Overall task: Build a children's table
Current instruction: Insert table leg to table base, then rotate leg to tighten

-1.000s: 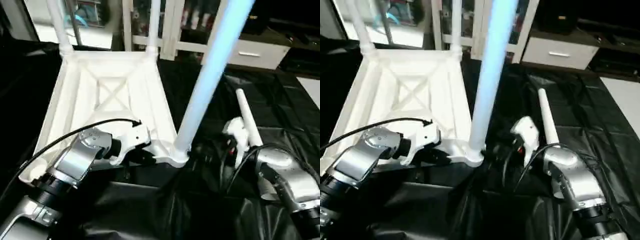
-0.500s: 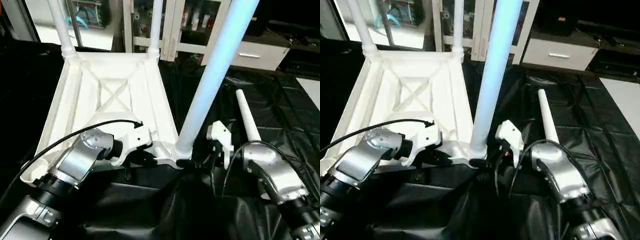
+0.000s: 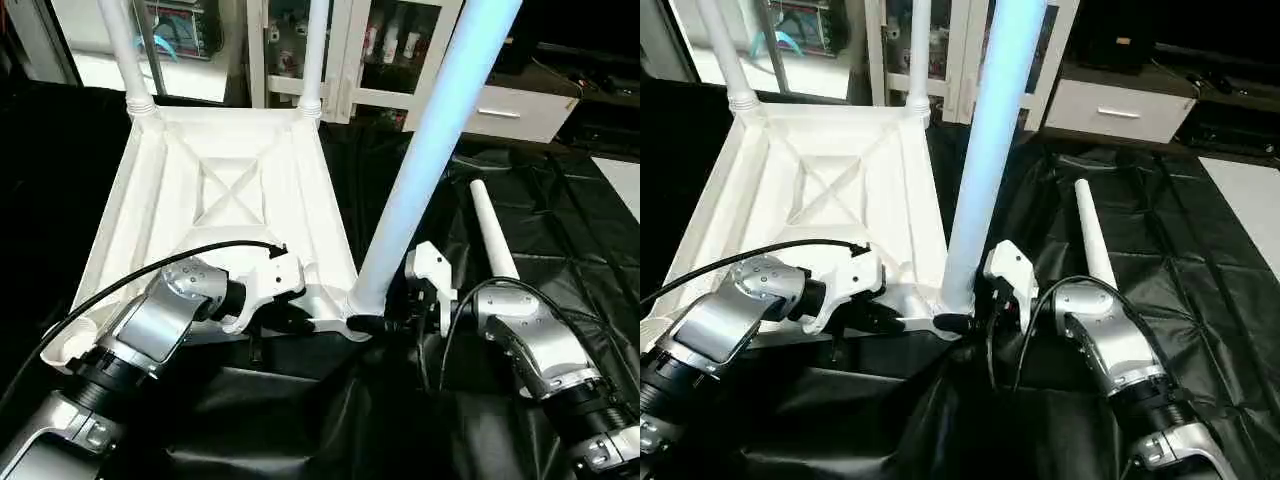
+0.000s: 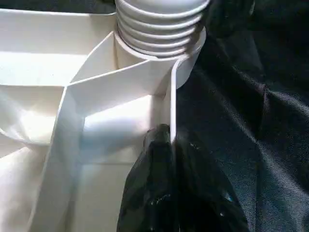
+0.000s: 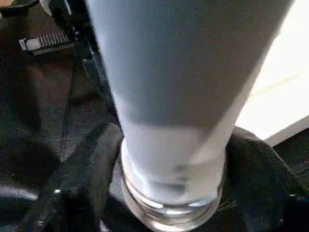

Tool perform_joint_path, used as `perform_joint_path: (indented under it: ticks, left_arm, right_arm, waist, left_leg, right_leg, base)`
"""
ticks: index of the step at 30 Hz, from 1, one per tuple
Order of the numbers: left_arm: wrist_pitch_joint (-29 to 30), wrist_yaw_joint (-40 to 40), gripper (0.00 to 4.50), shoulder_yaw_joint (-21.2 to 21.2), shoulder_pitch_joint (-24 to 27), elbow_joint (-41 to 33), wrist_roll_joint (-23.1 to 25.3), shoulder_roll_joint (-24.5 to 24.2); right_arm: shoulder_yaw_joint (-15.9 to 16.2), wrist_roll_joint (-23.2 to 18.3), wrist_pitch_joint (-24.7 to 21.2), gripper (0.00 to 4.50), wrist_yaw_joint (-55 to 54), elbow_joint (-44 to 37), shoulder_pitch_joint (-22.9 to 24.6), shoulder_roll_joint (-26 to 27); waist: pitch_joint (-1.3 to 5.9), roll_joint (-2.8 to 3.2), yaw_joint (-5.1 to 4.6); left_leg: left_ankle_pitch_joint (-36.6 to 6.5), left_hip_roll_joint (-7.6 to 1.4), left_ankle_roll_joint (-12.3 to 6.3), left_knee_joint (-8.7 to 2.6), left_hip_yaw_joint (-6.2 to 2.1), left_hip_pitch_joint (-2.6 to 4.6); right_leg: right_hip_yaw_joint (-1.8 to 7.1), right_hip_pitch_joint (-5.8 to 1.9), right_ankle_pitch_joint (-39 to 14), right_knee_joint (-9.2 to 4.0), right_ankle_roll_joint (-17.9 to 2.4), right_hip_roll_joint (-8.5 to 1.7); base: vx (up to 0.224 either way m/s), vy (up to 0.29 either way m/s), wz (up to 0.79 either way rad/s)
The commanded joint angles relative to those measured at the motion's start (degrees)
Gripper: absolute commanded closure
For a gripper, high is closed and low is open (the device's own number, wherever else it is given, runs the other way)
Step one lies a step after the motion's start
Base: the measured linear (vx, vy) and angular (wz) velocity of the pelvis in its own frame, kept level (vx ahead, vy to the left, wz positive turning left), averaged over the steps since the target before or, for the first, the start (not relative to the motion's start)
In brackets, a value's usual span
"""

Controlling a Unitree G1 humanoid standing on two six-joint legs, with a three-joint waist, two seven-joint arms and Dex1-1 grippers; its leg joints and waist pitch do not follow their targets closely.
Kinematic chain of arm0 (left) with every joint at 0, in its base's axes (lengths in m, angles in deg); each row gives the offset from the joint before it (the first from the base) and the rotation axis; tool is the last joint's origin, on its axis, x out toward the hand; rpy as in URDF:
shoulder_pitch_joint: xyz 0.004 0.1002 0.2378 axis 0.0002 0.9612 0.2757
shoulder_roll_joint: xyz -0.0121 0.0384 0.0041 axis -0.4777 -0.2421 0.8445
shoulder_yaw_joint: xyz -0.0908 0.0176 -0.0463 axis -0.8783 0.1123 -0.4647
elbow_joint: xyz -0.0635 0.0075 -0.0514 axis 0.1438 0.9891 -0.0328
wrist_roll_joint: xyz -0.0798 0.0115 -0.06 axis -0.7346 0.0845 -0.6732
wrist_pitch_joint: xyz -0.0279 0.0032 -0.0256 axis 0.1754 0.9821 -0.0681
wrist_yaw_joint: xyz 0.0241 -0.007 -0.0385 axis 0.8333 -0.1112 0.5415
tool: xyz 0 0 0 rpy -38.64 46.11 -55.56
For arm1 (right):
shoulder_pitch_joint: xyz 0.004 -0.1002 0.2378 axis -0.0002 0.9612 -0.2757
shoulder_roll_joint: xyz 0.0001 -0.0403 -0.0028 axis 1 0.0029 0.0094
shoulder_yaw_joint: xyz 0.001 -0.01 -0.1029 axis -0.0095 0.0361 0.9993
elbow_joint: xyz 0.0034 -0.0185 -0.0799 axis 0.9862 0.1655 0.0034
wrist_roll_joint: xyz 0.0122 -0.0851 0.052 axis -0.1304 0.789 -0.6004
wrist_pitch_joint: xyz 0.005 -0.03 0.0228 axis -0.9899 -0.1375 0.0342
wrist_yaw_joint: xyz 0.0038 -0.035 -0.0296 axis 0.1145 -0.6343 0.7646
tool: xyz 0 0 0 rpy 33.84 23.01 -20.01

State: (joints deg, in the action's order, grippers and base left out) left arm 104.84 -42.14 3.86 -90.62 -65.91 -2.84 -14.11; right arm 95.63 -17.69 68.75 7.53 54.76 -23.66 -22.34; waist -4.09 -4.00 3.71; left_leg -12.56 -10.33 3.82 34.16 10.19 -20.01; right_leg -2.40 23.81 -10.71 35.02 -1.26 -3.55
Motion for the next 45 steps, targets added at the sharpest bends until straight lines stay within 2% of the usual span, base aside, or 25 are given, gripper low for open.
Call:
perform_joint_path:
  ticks: [1,4,7,11,12,13,15,16,18,20,23,24,25,26,27,29,31,32,35,38,39,41,42,43,45]
  left_arm:
    - [0.35,-2.38,4.50,3.69,0.88,-0.06,0.16,0.43]
    - [0.61,-2.59,4.50,3.86,1.05,-0.21,0.11,0.36]
    - [1.37,-2.20,4.50,3.54,1.16,0.06,-0.17,0.83]
    - [2.51,-0.60,4.50,3.14,1.08,0.77,0.04,1.69]
    - [3.02,0.15,4.50,2.99,1.02,0.98,0.17,2.08]
    - [3.40,0.62,4.50,2.86,0.97,1.06,0.19,2.37]
    - [4.26,1.66,4.50,2.63,0.82,1.29,0.20,3.18]
    - [5.74,3.40,4.50,1.91,0.53,1.56,0.02,4.50]
    - [7.30,5.97,4.50,0.89,0.15,2.15,-0.11,6.34]
    - [11.66,15.13,4.50,-3.37,-1.36,4.97,-0.81,12.83]
    - [12.35,24.53,4.50,-6.81,-3.18,9.10,-0.14,18.41]
    - [11.15,28.77,4.50,-7.28,-4.15,11.54,1.25,20.26]
    - [10.12,30.78,4.50,-7.36,-4.71,12.96,1.89,21.14]
    - [10.12,30.78,4.50,-7.36,-4.71,12.96,1.89,21.14]
    - [8.68,33.07,4.50,-8.03,-5.59,14.87,2.13,22.29]
    - [6.87,35.94,4.50,-9.08,-6.23,16.47,2.24,23.51]
    - [5.67,38.51,4.50,-10.88,-7.18,17.93,2.45,25.36]
    - [5.73,38.54,4.50,-11.04,-7.25,17.90,2.47,25.52]
    - [6.21,36.69,4.50,-9.27,-6.61,16.67,3.11,24.35]
    - [6.54,34.05,4.50,-7.61,-5.08,14.52,2.73,22.42]
    - [6.31,33.66,4.50,-7.39,-4.88,14.26,2.76,22.08]
    - [5.64,29.77,4.50,-5.62,-3.37,11.91,3.05,19.34]
    - [4.96,27.50,4.50,-4.74,-2.67,10.67,2.93,18.23]
    - [5.91,25.43,4.50,-4.31,-1.86,9.14,2.18,17.42]
    - [6.40,20.17,4.50,-2.67,0.03,5.53,0.74,14.74]
  right_arm:
    - [-0.01,0.75,0.80,1.53,1.40,0.49,-0.41,0.01]
    - [-0.09,1.08,1.52,1.69,1.62,1.47,-0.48,0.13]
    - [-0.50,1.45,0.86,1.77,-0.44,2.33,-0.13,0.69]
    - [-0.76,3.13,0.74,1.80,-4.63,4.41,1.07,1.83]
    - [-0.92,3.38,0.79,1.81,-5.70,4.81,1.51,2.33]
    - [-1.17,3.41,0.48,1.81,-6.67,4.95,1.71,2.75]
    - [-1.75,3.48,-0.74,1.81,-9.36,5.24,1.96,3.89]
    - [-2.46,3.70,-1.92,1.81,-12.49,5.58,1.86,5.13]
    - [-3.46,3.87,-3.47,1.81,-16.21,6.00,1.75,6.68]
    - [-7.28,3.96,-6.58,1.82,-28.28,7.24,1.41,11.97]
    - [-10.82,4.54,-8.17,1.82,-41.28,9.33,0.86,17.38]
    - [-12.25,5.45,-7.70,1.82,-48.36,10.68,0.64,20.10]
    - [-13.38,5.93,-6.86,1.82,-53.19,11.52,0.49,21.77]
    - [-13.38,5.93,-6.86,1.82,-53.19,11.52,0.49,21.77]
    - [-13.44,6.80,-6.51,1.83,-56.89,12.28,0.42,23.52]
    - [-13.83,7.37,-5.35,1.83,-60.33,12.81,0.53,25.16]
    - [-13.16,8.66,-5.05,1.83,-61.77,13.35,0.00,27.86]
    - [-13.10,8.67,-5.04,1.83,-61.66,13.40,-0.15,28.30]
    - [-12.74,8.67,-3.18,1.83,-61.07,12.71,-0.64,29.53]
    - [-12.51,5.86,-1.97,1.83,-56.45,8.99,-0.11,29.61]
    - [-12.34,5.74,-1.87,1.27,-55.88,8.27,0.07,29.38]
    - [-12.36,4.10,-2.93,1.13,-52.13,3.36,1.06,27.54]
    - [-12.60,3.56,-3.79,1.06,-50.87,1.74,1.30,26.59]
    - [-12.72,3.23,-4.65,0.85,-49.23,0.35,1.47,25.49]
    - [-12.45,1.25,-8.50,0.77,-43.87,-3.31,2.07,22.14]
  waist:
    - [3.56,0.31,0.03]
    - [3.60,0.47,0.04]
    - [3.57,0.34,0.04]
    - [3.30,0.41,-0.13]
    - [2.89,0.50,-0.20]
    - [2.76,0.50,-0.24]
    - [2.35,0.43,-0.41]
    - [2.35,0.39,-0.51]
    - [2.46,0.17,-0.74]
    - [2.54,0.12,-1.40]
    - [2.94,-0.14,-1.88]
    - [3.09,-0.32,-1.92]
    - [3.01,-0.13,-1.69]
    - [3.00,-0.15,-1.70]
    - [3.30,0.19,-1.53]
    - [3.48,0.01,-1.53]
    - [3.73,0.16,-1.57]
    - [3.70,-0.01,-1.48]
    - [4.00,0.10,-1.23]
    - [3.91,0.17,-1.22]
    - [3.96,0.16,-1.23]
    - [4.00,0.12,-1.05]
    - [4.07,0.13,-1.21]
    - [4.12,0.17,-1.25]
    - [4.01,0.24,-1.06]
  left_leg:
    - [-0.71,-2.89,-5.75,-3.69,-0.49,0.39]
    - [-0.08,-2.94,-5.92,-3.68,-0.55,0.42]
    - [-0.11,-2.90,-6.08,-3.65,-0.50,0.42]
    - [-2.31,-2.97,-5.08,-3.89,-0.54,0.39]
    - [-6.41,-3.00,-3.46,-4.21,-0.60,0.53]
    - [-7.82,-3.05,-2.84,-4.36,-0.68,0.59]
    - [-12.58,-3.07,-0.73,-4.82,-0.98,0.97]
    - [-13.59,-3.04,-0.35,-4.93,-1.08,1.02]
    - [-14.24,-2.98,0.38,-5.02,-1.32,0.96]
    - [-13.98,-2.76,1.44,-5.08,-1.37,0.54]
    - [-13.48,-2.59,2.15,-5.06,-1.80,0.19]
    - [-13.55,-2.35,1.60,-4.90,-1.69,0.37]
    - [-14.21,-2.23,1.07,-4.67,-1.44,1.02]
    - [-13.97,-2.15,0.92,-4.69,-1.39,0.97]
    - [-13.53,-2.30,0.90,-4.84,-1.57,0.74]
    - [-12.67,-2.30,0.95,-4.80,-1.39,0.77]
    - [-11.24,-2.29,0.65,-4.82,-1.35,0.45]
    - [-10.85,-2.21,0.15,-4.79,-1.27,0.38]
    - [-9.98,-2.29,-0.64,-4.75,-1.23,0.38]
    - [-9.85,-2.38,-1.11,-4.88,-1.21,0.23]
    - [-9.71,-2.35,-1.16,-4.83,-1.20,0.14]
    - [-8.76,-2.40,-1.55,-4.79,-1.17,0.14]
    - [-8.01,-2.43,-2.07,-4.80,-1.20,-0.11]
    - [-6.70,-2.47,-2.29,-4.74,-1.17,-0.03]
    - [-6.29,-2.63,-2.51,-4.65,-1.04,0.19]
  right_leg:
    - [2.65,-3.50,0.02,-2.46,-17.04,-4.55]
    - [2.59,-3.47,1.06,-2.34,-17.26,-4.52]
    - [2.61,-3.50,1.25,-2.35,-17.48,-4.48]
    - [2.60,-3.40,-2.09,-2.78,-16.88,-4.53]
    - [2.63,-3.29,-8.37,-3.60,-15.66,-4.68]
    - [2.65,-3.27,-10.61,-3.86,-15.10,-4.74]
    - [2.69,-3.02,-19.07,-4.71,-12.44,-4.74]
    - [2.70,-3.03,-20.83,-4.85,-11.74,-4.73]
    - [2.71,-3.07,-23.21,-5.17,-10.31,-4.82]
    - [2.75,-3.04,-23.77,-5.15,-9.57,-4.74]
    - [2.46,-3.30,-25.47,-5.34,-8.28,-4.95]
    - [2.48,-3.01,-26.27,-5.73,-6.87,-4.83]
    - [2.66,-2.19,-26.63,-6.01,-6.51,-4.71]
    - [2.68,-2.17,-26.51,-6.08,-6.29,-4.64]
    - [2.61,-2.54,-25.29,-5.79,-6.20,-4.65]
    - [2.64,-2.37,-22.95,-5.66,-6.30,-4.49]
    - [2.68,-2.66,-18.05,-5.05,-7.56,-4.41]
    - [2.73,-2.83,-16.85,-4.87,-7.69,-4.34]
    - [2.78,-3.00,-15.27,-4.67,-7.96,-4.58]
    - [2.80,-3.12,-14.84,-4.63,-7.93,-4.61]
    - [2.77,-3.22,-14.69,-4.61,-7.92,-4.59]
    - [2.81,-3.35,-13.65,-4.58,-7.87,-4.61]
    - [2.89,-3.56,-12.30,-4.33,-8.12,-4.65]
    - [2.81,-3.60,-11.17,-4.19,-8.54,-4.57]
    - [2.78,-3.44,-10.70,-4.07,-9.29,-4.49]
  base:
    - [0.000,0.000,0.00]
    - [0.000,0.000,0.00]
    - [0.000,0.000,0.00]
    - [0.000,0.000,0.00]
    - [0.000,0.000,0.00]
    - [0.000,0.000,0.00]
    - [0.000,0.000,0.00]
    - [0.000,0.000,0.00]
    - [0.000,0.000,0.00]
    - [0.000,0.000,0.00]
    - [0.000,0.000,0.00]
    - [0.000,0.000,0.00]
    - [0.000,0.000,0.00]
    - [0.000,0.000,0.00]
    - [0.000,0.000,0.00]
    - [0.000,0.000,0.00]
    - [0.000,0.000,0.00]
    - [0.000,0.000,0.00]
    - [0.000,0.000,0.00]
    - [0.000,0.000,0.00]
    - [0.000,0.000,0.00]
    - [0.000,0.000,0.00]
    - [0.000,0.000,0.00]
    - [0.000,0.000,0.00]
    - [0.000,0.000,0.00]
